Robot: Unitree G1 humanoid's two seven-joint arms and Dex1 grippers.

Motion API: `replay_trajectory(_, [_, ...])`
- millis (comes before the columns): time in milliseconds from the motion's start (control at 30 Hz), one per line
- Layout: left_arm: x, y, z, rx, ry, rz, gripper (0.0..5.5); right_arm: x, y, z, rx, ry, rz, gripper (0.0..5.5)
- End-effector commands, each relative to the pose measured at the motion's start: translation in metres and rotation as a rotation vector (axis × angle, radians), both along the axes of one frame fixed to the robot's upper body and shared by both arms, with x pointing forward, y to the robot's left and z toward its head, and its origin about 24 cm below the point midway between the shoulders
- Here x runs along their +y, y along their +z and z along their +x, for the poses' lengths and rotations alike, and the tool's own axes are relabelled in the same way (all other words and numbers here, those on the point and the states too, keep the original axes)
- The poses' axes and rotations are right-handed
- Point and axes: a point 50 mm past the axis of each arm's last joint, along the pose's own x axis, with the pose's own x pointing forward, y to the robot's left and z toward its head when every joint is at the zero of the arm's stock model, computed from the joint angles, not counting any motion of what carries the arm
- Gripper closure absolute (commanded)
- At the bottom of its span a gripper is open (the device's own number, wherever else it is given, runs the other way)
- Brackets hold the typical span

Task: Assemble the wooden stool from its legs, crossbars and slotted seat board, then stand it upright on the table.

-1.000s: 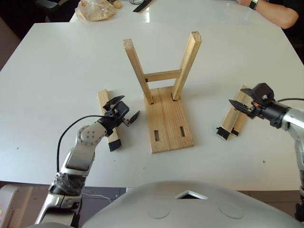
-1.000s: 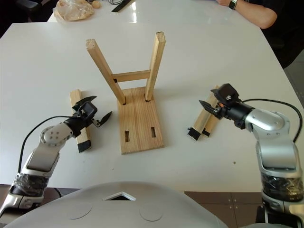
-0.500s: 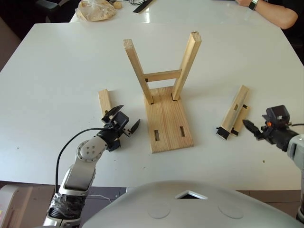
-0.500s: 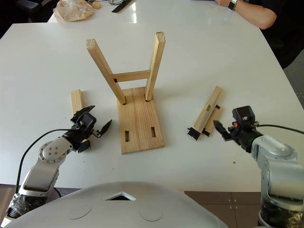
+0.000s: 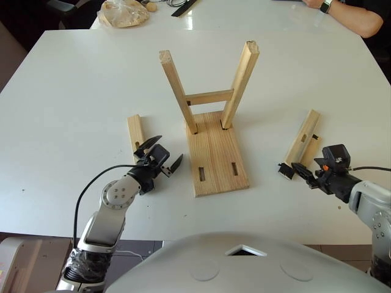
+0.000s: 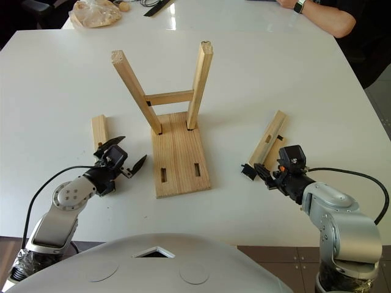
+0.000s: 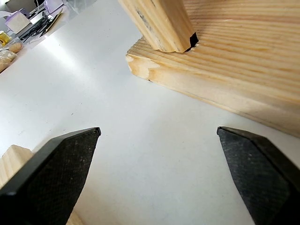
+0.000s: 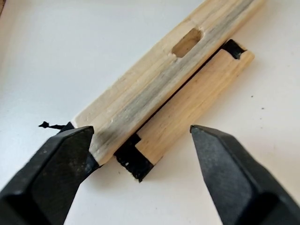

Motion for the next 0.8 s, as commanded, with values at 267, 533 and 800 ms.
replay_trajectory(267, [-0.001,-0.011,-0.001,0.048,-0.031,0.050,0.89,-0.005,-0.002,0.016,-0.074,0.023,-0.060,1.70])
replay_trajectory(533, [0.000,-0.010,-0.004,0.045,-0.016,0.053,0.89,-0.018,-0.001,0.006,-0.075,-0.038,-0.069,1.70])
replay_trajectory(800, [-0.002,-0.009,0.001,0.034,-0.025,0.055,0.89,-0.015,-0.005,0.010,-0.086,-0.060,-0.061,1.70])
